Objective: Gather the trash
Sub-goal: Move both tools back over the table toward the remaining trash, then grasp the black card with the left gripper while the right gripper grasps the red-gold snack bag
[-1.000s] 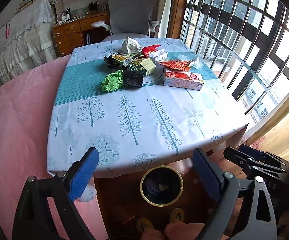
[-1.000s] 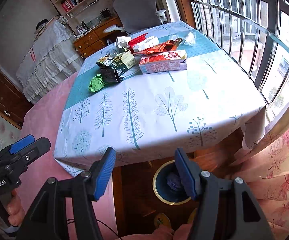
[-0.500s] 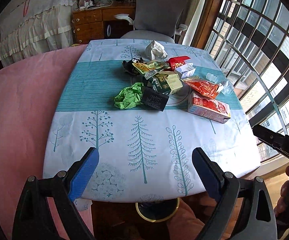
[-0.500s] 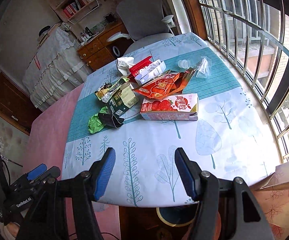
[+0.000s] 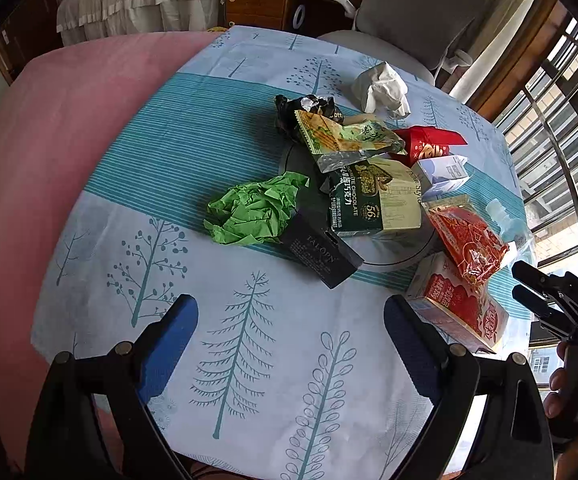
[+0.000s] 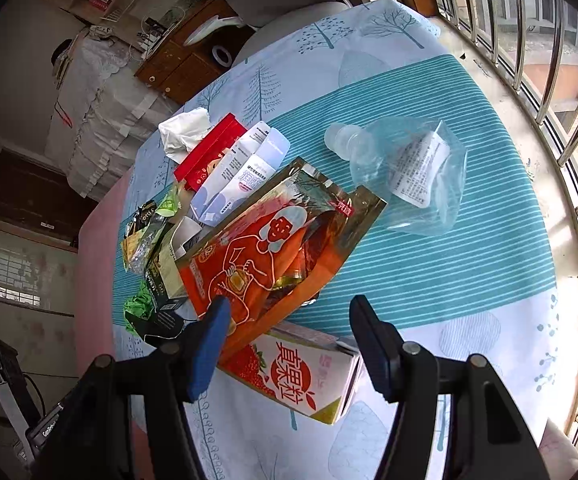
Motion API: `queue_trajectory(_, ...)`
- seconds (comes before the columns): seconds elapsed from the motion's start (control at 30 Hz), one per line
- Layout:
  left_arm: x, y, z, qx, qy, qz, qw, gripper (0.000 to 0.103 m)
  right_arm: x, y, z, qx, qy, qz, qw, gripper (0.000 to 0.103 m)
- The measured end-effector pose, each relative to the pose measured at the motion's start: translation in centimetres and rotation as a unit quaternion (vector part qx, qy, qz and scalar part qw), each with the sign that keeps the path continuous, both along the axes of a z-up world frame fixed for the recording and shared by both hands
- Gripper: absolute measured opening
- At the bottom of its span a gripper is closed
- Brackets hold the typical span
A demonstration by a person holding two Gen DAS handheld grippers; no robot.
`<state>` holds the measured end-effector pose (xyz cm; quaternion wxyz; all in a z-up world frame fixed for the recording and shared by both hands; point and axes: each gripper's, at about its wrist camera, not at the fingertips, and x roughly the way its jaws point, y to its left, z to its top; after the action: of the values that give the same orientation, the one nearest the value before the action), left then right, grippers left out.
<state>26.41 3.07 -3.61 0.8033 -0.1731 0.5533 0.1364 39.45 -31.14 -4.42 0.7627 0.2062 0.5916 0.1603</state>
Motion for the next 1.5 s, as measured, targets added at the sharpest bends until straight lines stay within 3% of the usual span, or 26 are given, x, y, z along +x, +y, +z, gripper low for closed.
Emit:
queue_trajectory(0.13, 1.7, 0.3, -1.6, -0.011, 0.02, 0.03, 0.9993, 0.093, 2.4, 0.5, -2.1, 0.007, 0.015, 0.012, 1.0, 0.063)
queue_trajectory(0.37, 4.1, 0.5, -3.6, -0.024, 0.04, 0.051, 0.9976, 0.091, 4.4, 2.2, -3.8, 0.028, 0.024, 0.034, 0.999, 0.073)
queue_trajectory(0.63, 6.1, 1.2, -6.4, -0.055, 0.077, 0.07, 0.993, 0.068, 5.7, 3.5, -3.9, 0.032, 0.025, 0.037, 0.999, 0.073)
queue_trajectory(0.77, 6.8, 1.0, -7.5, -0.064, 0.097, 0.068, 0.9909, 0.053, 6.4, 4.1, -4.2, 0.03, 0.042, 0.035, 0.998, 0.045)
queue_trajectory(0.83, 7.0, 0.9, -7.9, -0.067, 0.105, 0.067, 0.99, 0.039, 6.6, 4.3, -4.4, 0.033, 0.052, 0.037, 0.997, 0.037)
queue_trajectory(0.93, 6.9, 0.7, -8.7, -0.069, 0.12, 0.067, 0.9881, 0.017, 6.7, 4.6, -4.4, 0.032, 0.055, 0.038, 0.997, 0.017)
queue_trajectory(1.0, 6.7, 0.6, -8.8, -0.071, 0.121, 0.066, 0.9879, 0.013, 6.6, 4.6, -4.3, 0.038, 0.052, 0.036, 0.997, 0.005)
queue_trajectory(1.1, 6.0, 0.2, -8.2, -0.063, 0.114, 0.06, 0.9896, 0.006, 6.2, 4.7, -3.3, 0.046, 0.037, 0.035, 0.998, 0.001)
queue_trajectory(1.5, 2.2, -0.8, -3.2, -0.054, 0.059, 0.021, 0.9966, 0.005, 3.0, 4.9, 3.4, 0.043, -0.043, 0.081, 0.995, 0.0)
